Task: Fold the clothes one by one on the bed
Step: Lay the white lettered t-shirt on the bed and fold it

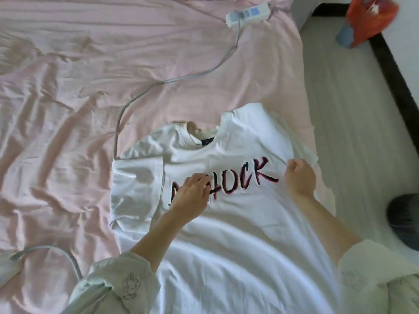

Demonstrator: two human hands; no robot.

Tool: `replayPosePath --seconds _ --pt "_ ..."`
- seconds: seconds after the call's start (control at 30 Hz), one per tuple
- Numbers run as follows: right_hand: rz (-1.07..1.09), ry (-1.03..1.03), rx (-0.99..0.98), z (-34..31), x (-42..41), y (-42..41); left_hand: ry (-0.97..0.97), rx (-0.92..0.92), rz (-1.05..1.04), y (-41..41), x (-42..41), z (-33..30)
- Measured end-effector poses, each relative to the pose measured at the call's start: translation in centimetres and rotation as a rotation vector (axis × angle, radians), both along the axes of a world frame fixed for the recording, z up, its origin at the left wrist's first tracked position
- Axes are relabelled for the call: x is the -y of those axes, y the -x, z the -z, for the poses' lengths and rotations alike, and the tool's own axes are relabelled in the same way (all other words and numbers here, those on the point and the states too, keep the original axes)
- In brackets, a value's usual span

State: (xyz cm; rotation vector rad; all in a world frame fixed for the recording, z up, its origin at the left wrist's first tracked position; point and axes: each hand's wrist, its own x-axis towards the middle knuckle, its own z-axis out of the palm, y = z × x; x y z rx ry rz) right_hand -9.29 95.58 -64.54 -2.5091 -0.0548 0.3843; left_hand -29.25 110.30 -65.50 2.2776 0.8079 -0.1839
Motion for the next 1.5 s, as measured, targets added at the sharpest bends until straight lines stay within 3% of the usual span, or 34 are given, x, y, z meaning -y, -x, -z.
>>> replayPosePath --seconds 0.07,0.17,0.33,0.5,0.7,0.9,1.03,1.17,1.23,1.33,1.5 --pt "0.086 0.054 -0.020 0.9 1.5 -2.5 -0.048 0.012 0.039 -2.4 1.4 0.8" --pt "0.191 0.034 -0.208 2.8 3.6 -5.0 -0.049 0.014 0.108 -5.5 3.6 1.9" --pt "0.267 -0.344 -0.589 4.0 4.9 -6.6 -0.058 -0.122 0.075 -8.7 6.8 2.8" --pt "0.357 -0.576 -0.708 4.2 5.6 -9.3 -0.071 -0.046 0.093 -11.5 7.7 1.8" --pt "0.504 -0.784 -0.731 4.3 7.7 -12.7 -0.047 -0.159 0.149 -13.7 7.9 2.8" --pt "0.703 -0.783 -0.482 5.4 7.7 -13.1 -0.013 -0.274 0.161 -14.6 7.4 3.8" --pt "0.646 -1.042 -0.730 5.0 8.2 -13.4 -0.003 -0.304 0.172 -14.5 7.4 4.0" --pt "0.431 -0.969 -0.985 3.1 7.8 -14.2 0.006 -0.331 0.165 -14.8 7.3 4.0" --pt "0.395 -0.942 -1.000 2.6 7.0 -14.2 0.016 -0.343 0.163 -15.0 7.2 3.9" --pt "0.499 -1.018 -0.844 3.5 7.1 -14.4 0.021 -0.349 0.176 -15.0 6.9 3.8" --pt "0.938 -1.063 -0.649 4.7 11.3 -15.1 0.000 -0.333 0.183 -14.8 7.1 3.7"
